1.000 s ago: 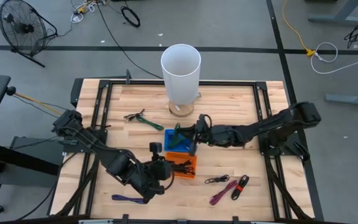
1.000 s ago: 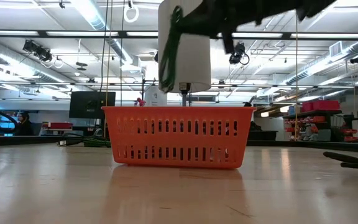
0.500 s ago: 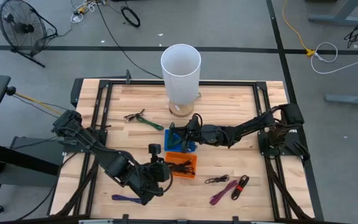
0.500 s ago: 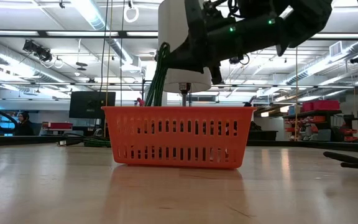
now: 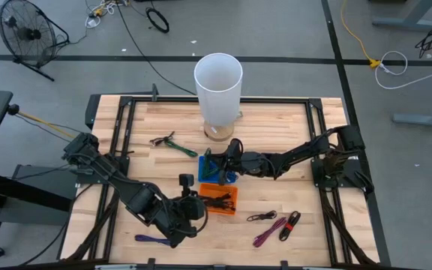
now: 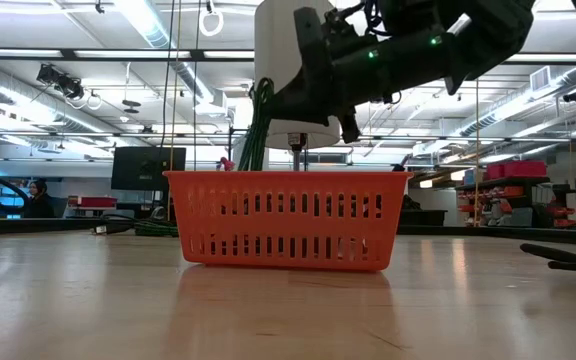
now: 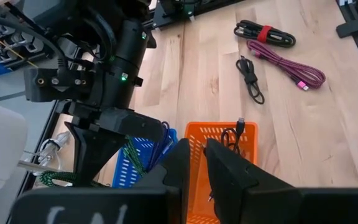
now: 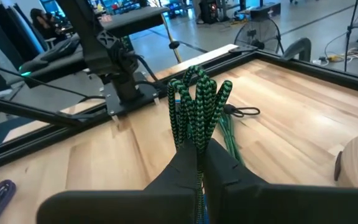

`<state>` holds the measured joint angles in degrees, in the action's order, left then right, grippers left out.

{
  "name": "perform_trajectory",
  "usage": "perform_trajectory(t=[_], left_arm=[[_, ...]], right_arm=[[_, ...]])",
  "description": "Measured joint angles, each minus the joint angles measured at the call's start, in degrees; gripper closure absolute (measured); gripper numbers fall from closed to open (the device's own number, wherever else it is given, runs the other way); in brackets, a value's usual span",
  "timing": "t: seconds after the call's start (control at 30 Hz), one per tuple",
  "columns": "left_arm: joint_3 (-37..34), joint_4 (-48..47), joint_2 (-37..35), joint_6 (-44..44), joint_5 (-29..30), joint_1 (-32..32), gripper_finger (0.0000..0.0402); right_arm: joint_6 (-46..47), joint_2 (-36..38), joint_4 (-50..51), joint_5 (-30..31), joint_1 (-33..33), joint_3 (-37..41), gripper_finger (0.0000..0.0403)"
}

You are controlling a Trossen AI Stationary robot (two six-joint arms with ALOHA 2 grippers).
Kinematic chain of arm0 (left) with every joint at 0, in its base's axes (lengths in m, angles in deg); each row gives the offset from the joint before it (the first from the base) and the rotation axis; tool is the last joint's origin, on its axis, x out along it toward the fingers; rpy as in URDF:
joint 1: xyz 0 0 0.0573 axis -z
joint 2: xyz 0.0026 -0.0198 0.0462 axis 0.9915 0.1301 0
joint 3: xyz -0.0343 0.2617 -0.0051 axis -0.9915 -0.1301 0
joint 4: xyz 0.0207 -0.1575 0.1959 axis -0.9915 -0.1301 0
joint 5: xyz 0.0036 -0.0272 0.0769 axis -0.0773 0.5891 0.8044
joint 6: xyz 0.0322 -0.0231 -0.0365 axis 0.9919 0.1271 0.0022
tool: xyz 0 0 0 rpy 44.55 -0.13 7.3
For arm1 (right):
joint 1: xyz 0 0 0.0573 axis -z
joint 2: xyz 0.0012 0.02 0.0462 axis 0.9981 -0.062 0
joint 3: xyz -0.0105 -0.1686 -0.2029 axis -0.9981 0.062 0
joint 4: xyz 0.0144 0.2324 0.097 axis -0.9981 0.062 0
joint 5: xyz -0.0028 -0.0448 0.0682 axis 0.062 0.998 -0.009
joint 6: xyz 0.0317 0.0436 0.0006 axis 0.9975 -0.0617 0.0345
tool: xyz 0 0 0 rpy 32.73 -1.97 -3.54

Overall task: Pick & Place USB Port
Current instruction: Put the green charger cable into the blue bin

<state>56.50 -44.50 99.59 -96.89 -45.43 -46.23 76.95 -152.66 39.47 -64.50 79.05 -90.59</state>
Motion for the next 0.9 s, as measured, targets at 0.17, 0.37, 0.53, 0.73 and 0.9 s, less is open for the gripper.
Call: perform_trajectory(t=[0.17,0.37,0.53,0.73,0.9], left_arm=[[0.0,0.0,0.0,0.0,0.0,-0.1,0.0344],[0.0,0.0,0.0,0.0,0.0,-0.1,0.0344],[0.0,0.0,0.0,0.0,0.0,-0.1,0.0344],[0.0,0.0,0.0,-0.2,0.0,-0.1,0.0344],[0.0,0.0,0.0,-0.4,0.0,-0.1,0.0344]], right_arm=[[0.3,0.0,0.1,0.0,0.0,0.0,0.0402],[0.3,0.0,2.6,0.0,-1.2,0.0,0.0393],[0.4,0.1,5.4,-0.4,-2.3,0.0,0.0359],[0.3,0.0,7.2,-0.6,-2.8,0.0,0.0326],[-0.2,0.1,8.7,-0.3,-2.8,0.0,0.0302]])
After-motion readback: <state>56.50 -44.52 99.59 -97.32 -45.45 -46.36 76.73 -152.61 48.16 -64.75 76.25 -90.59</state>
